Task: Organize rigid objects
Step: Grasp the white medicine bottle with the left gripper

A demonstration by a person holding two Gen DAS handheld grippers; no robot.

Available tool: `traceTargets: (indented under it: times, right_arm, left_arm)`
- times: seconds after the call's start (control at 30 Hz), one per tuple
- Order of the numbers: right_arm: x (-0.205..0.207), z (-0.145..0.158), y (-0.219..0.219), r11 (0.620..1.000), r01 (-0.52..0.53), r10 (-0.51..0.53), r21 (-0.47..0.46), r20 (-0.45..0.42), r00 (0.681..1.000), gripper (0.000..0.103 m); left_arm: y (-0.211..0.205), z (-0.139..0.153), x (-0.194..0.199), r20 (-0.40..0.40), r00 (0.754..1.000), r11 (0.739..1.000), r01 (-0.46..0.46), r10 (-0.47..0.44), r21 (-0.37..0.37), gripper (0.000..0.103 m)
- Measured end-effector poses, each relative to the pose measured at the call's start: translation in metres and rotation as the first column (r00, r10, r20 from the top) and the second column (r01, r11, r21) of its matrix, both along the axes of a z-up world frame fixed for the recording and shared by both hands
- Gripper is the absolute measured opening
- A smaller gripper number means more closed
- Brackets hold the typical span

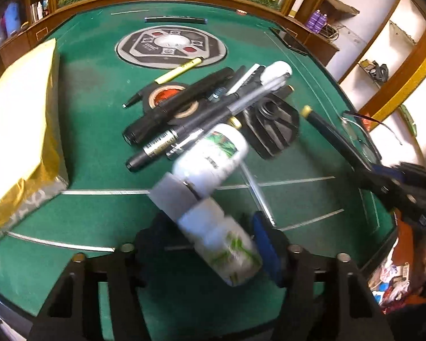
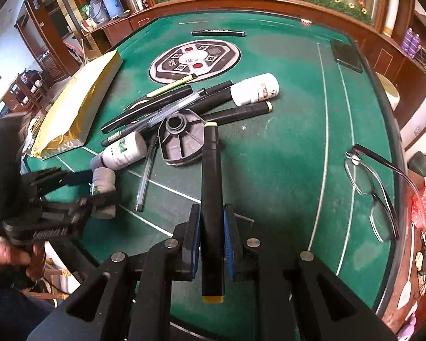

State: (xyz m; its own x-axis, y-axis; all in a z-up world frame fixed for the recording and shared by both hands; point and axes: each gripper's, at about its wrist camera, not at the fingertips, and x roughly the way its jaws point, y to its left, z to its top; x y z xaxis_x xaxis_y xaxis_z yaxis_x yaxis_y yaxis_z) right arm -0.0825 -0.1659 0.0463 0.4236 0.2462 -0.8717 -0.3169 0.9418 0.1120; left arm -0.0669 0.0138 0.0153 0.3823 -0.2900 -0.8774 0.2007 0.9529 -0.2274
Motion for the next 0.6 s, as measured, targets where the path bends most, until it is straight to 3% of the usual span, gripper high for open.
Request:
traceTargets:
  times: [0.07,0.23,0.3,0.33,0.4,0.5,0.53,0.57,0.6]
  right_arm:
    - [0.000,0.003,-0.001,1.000,0.000,0.000,0.002,0.004,1.000,0.014]
    - [0.006,0.008,-0.004,0.999,-0.047,0.047,0.015,0.009,0.999,0.014]
    - [0.011,0.003,-0.005,0.997,-0.074,0.074,0.013,-0.021,0.997,0.014]
    - [0.014,-0.002,-0.005,0.996,-0.086,0.086,0.009,-0.045,0.995,0.014]
    - [0.018,-0.014,-0.007,0.994,-0.111,0.111,0.009,-0.104,0.988,0.014]
    - [0.020,-0.027,-0.013,0.986,-0.164,0.163,0.012,-0.167,0.972,0.014]
    - [0.021,-0.031,-0.014,0.983,-0.183,0.182,0.009,-0.181,0.967,0.014]
    - [0.022,-0.033,-0.015,0.979,-0.201,0.199,0.007,-0.190,0.961,0.014]
    - [0.024,-0.035,-0.016,0.977,-0.214,0.210,0.003,-0.197,0.958,0.014]
  left_arm:
    - [0.005,-0.001,0.004,-0.003,1.000,1.000,-0.007,0.007,0.003,0.045]
    - [0.009,-0.001,0.002,-0.030,1.000,1.000,0.001,-0.001,0.013,0.043]
    - [0.008,0.000,-0.003,-0.040,0.999,1.000,-0.002,0.002,0.004,0.065]
    - [0.005,-0.001,-0.007,-0.046,0.999,1.000,-0.001,0.001,0.008,0.085]
    - [-0.001,-0.004,-0.015,-0.033,0.999,0.998,-0.015,0.017,0.055,0.090]
    - [-0.008,-0.005,-0.020,-0.012,0.999,0.994,-0.044,0.045,0.102,0.085]
    - [-0.009,-0.005,-0.020,-0.006,0.998,0.991,-0.055,0.056,0.119,0.078]
    - [-0.012,-0.005,-0.019,0.007,0.998,0.986,-0.064,0.063,0.156,0.062]
    - [-0.015,-0.004,-0.019,0.021,0.997,0.977,-0.072,0.069,0.200,0.055]
